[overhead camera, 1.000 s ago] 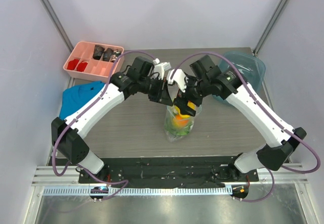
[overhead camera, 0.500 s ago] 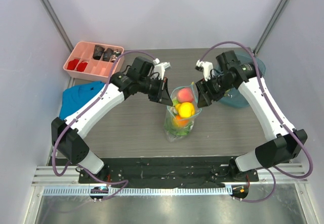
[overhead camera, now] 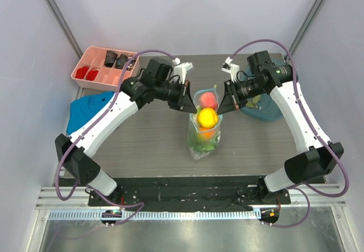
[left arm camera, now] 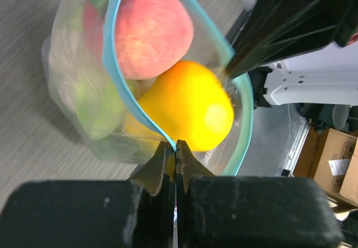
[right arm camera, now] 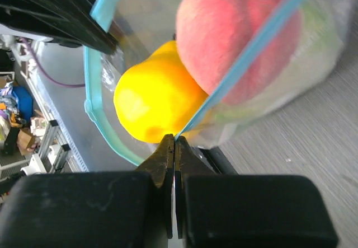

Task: Place the food in the zip-top bag and seal the zipper
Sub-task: Adjust the zipper food storage bag at the center of the board.

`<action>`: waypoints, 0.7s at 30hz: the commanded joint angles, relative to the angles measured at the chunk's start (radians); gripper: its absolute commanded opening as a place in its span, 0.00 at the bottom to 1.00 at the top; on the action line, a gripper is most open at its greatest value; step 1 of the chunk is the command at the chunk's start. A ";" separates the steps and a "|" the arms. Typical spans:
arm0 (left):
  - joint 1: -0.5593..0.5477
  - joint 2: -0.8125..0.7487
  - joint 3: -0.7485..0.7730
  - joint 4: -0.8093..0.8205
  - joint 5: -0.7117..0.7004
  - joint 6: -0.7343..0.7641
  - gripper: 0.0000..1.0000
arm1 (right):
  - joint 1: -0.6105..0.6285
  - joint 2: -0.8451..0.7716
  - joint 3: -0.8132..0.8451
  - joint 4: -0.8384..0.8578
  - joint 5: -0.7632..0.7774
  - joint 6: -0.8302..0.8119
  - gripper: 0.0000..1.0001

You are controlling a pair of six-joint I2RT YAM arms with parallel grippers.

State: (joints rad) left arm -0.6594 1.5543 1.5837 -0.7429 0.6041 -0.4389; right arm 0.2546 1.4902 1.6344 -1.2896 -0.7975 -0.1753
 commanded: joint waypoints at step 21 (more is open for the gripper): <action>-0.149 -0.002 -0.120 0.100 -0.030 0.008 0.00 | 0.158 -0.005 -0.143 0.150 0.009 0.033 0.01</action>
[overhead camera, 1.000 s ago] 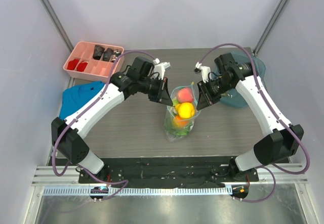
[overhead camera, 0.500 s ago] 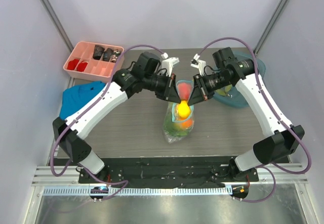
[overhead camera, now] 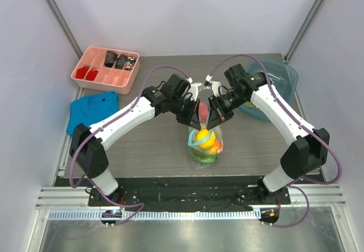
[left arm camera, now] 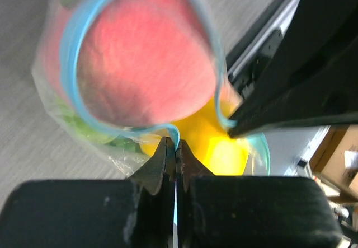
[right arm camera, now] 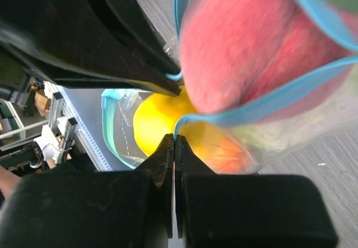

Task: Place the food in the zip-top bag and seal the zipper
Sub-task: Adjust the zipper food storage bag at the center of the board, then adjust the fake fruit in the zipper food storage bag.

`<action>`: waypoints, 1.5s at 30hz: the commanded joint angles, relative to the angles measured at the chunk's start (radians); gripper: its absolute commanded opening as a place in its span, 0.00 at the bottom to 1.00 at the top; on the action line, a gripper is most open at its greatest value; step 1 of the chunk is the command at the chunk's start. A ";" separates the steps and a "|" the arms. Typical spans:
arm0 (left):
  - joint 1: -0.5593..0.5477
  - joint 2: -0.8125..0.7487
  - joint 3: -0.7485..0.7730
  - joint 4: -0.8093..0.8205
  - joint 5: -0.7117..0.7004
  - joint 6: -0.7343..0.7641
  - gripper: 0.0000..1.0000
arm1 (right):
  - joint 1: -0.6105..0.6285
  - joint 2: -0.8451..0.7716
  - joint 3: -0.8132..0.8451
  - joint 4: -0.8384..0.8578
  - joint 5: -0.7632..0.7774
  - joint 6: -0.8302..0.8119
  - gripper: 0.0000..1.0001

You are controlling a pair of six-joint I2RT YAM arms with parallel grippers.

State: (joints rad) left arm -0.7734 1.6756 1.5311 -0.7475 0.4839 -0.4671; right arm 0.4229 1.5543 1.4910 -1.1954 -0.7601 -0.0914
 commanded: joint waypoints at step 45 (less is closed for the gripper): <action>0.062 -0.152 0.074 -0.120 -0.030 0.099 0.49 | -0.016 -0.267 -0.052 0.105 0.018 -0.196 0.01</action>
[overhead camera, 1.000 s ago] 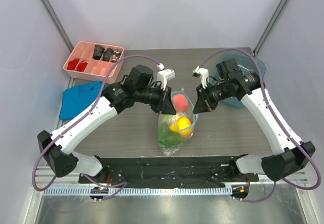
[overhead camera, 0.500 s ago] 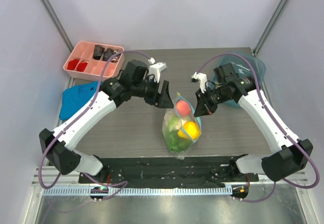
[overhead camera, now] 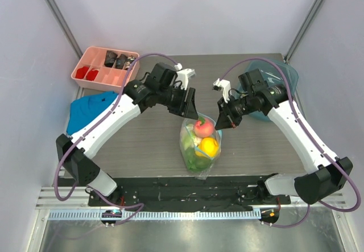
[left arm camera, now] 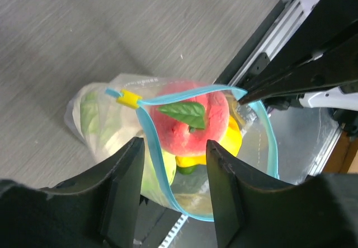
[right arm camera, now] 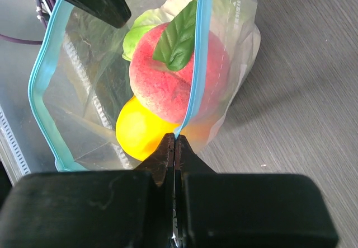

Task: Place the food in the zip-top bag and seal the zipper
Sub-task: Adjust the fake fruit in the zipper food storage bag.

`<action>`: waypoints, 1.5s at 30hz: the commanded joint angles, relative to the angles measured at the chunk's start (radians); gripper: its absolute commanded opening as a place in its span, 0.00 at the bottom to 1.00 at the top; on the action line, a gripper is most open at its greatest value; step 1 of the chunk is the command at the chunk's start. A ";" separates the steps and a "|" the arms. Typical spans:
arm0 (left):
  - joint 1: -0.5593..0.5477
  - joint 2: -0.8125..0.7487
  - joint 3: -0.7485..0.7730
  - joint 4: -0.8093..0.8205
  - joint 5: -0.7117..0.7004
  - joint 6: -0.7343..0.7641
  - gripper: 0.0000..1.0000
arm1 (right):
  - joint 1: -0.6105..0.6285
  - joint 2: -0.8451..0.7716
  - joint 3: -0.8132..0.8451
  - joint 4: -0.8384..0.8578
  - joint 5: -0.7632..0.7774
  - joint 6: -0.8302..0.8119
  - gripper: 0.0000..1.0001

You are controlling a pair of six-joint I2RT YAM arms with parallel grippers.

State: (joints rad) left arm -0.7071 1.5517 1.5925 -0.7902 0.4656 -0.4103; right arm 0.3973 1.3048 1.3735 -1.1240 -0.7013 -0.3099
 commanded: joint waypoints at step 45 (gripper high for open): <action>0.110 -0.239 -0.117 -0.168 -0.110 0.221 0.54 | 0.133 -0.033 -0.001 0.072 -0.010 0.088 0.01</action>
State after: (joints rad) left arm -0.6403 1.3346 1.4448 -0.8078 0.5053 -0.3305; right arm 0.5335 1.3148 1.3743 -1.0447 -0.7273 -0.1989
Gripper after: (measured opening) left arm 0.538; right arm 0.017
